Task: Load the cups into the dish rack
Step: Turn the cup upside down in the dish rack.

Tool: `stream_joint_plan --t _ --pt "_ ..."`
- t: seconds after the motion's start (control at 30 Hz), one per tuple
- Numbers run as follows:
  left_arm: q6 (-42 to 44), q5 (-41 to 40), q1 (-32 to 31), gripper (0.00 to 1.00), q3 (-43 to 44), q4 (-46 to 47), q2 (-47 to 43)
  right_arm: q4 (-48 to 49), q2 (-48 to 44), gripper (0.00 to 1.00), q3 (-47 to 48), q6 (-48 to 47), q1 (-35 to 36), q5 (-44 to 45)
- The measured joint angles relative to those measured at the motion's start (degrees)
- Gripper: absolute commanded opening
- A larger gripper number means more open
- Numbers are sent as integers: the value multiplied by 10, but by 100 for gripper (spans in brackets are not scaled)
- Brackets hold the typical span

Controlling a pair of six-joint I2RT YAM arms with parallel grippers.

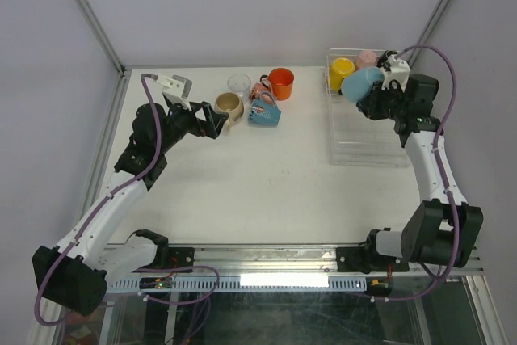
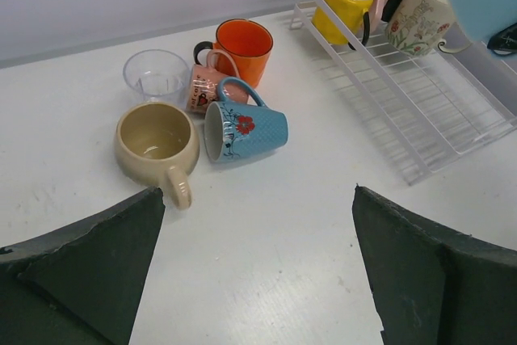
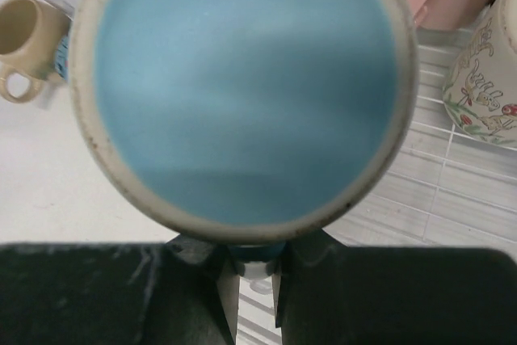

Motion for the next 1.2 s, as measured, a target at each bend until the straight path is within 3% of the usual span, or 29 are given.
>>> stream_joint_plan --t 0.43,1.2 --pt "14 -15 0 99 -4 -10 -4 -52 123 0 64 -76 41 120" --pt "14 -21 0 99 -5 -10 -5 -107 312 0 184 -101 41 209"
